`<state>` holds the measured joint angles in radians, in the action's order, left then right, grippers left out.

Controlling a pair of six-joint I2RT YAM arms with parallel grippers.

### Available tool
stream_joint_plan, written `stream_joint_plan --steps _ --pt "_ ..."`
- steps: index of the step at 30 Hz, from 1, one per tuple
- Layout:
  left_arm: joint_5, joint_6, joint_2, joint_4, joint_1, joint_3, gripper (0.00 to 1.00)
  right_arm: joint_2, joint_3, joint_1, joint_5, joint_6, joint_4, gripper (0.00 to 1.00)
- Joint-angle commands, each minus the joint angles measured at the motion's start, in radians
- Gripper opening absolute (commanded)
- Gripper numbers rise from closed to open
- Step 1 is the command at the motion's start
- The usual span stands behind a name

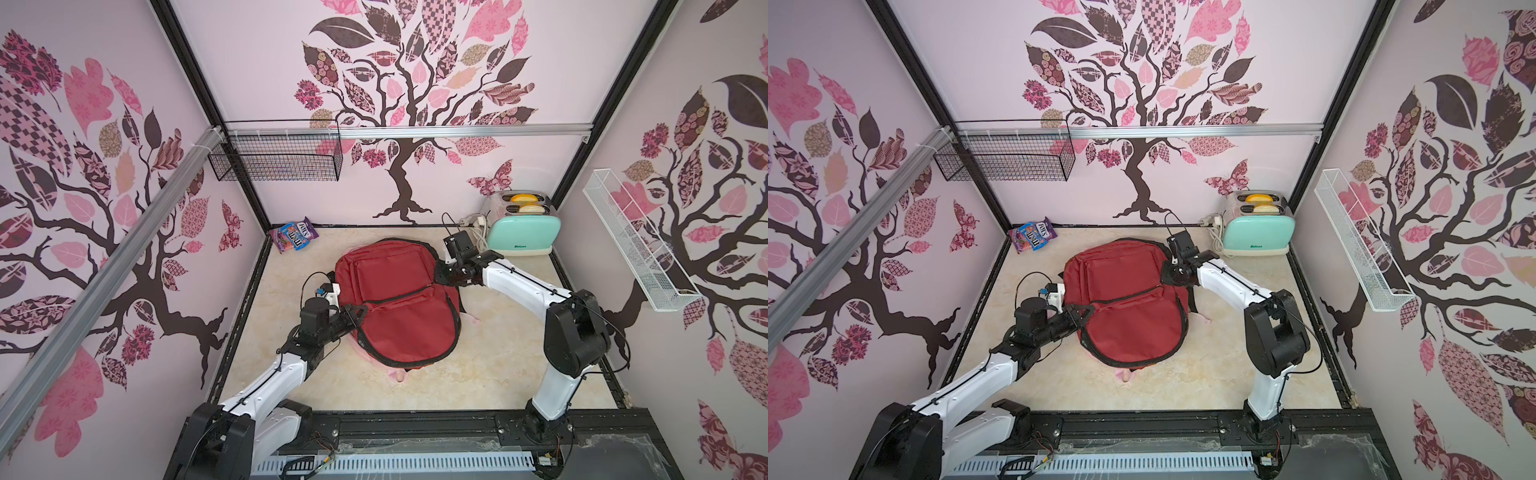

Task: Zip up the backpack
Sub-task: Zip the zipper on the backpack, then pick up the backpack from the backpack.

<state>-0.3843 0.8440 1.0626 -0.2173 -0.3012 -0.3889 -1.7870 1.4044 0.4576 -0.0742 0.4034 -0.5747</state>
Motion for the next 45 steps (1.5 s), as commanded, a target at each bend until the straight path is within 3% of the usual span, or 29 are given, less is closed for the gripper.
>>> stream_joint_plan --steps 1,3,5,8,10,14,19,25,34,38,45 --pt "0.053 -0.021 -0.015 0.026 0.011 -0.034 0.0 0.021 0.017 -0.044 0.05 0.0 0.016 0.0" --pt "0.052 -0.014 -0.01 0.034 0.01 -0.055 0.0 0.029 0.023 -0.045 -0.034 -0.006 0.041 0.05" --pt "0.043 -0.002 -0.005 0.043 0.01 -0.091 0.0 0.054 0.019 -0.047 -0.091 -0.003 0.062 0.29" --pt "0.041 0.013 -0.01 0.117 0.014 -0.178 0.0 0.122 -0.027 -0.081 -0.123 0.026 0.104 0.54" --pt "0.038 0.006 -0.021 0.196 0.025 -0.257 0.0 0.161 -0.062 -0.127 -0.141 0.05 0.117 0.62" --pt "0.042 -0.043 -0.026 0.423 0.059 -0.428 0.0 0.189 -0.109 -0.209 -0.165 0.067 0.124 0.65" --pt "0.03 -0.092 -0.021 0.632 0.145 -0.527 0.0 0.143 -0.118 -0.215 -0.208 0.087 0.131 0.66" --pt "0.173 -0.219 0.037 0.948 0.158 -0.641 0.0 0.09 -0.17 -0.215 -0.305 0.123 0.199 0.67" --pt "0.346 -0.307 0.037 1.122 0.159 -0.663 0.0 0.092 -0.26 -0.215 -0.372 0.18 0.268 0.67" --pt "0.333 -0.3 0.031 1.111 0.159 -0.678 0.0 0.121 -0.353 -0.211 -0.459 0.241 0.351 0.67" --pt "0.32 -0.294 0.058 1.08 0.159 -0.705 0.0 0.187 -0.463 -0.177 -0.504 0.236 0.361 0.66"
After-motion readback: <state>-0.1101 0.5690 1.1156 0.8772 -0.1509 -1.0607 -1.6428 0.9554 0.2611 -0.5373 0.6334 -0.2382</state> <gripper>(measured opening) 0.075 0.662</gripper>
